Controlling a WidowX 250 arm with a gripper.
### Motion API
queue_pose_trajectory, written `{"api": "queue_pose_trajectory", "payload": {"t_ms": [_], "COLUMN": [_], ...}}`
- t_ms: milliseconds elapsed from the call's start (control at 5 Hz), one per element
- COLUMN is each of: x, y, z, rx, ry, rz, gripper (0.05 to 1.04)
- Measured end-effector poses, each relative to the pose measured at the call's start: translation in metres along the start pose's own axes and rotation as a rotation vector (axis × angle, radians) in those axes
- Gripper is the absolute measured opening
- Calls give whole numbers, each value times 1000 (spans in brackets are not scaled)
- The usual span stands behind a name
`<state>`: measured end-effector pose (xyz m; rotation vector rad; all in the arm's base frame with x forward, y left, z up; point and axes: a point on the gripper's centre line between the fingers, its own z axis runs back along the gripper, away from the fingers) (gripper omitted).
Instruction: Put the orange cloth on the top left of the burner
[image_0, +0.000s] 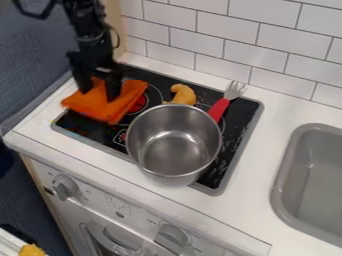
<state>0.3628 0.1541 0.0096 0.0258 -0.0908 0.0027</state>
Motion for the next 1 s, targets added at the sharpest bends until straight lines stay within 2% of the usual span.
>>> {"api": "queue_pose_trajectory", "payload": {"t_ms": [200, 400, 600, 800, 1000], "x": [20, 28, 22, 23, 26], "y": [-19, -39, -43, -43, -40], "z": [-3, -3, 2, 25, 62], "rx": [-20, -21, 12, 36, 58], "ry": [-4, -7, -1, -25, -64], "rz": [-61, -127, -114, -69, -20], "gripper": [1000, 1000, 997, 999, 999]}}
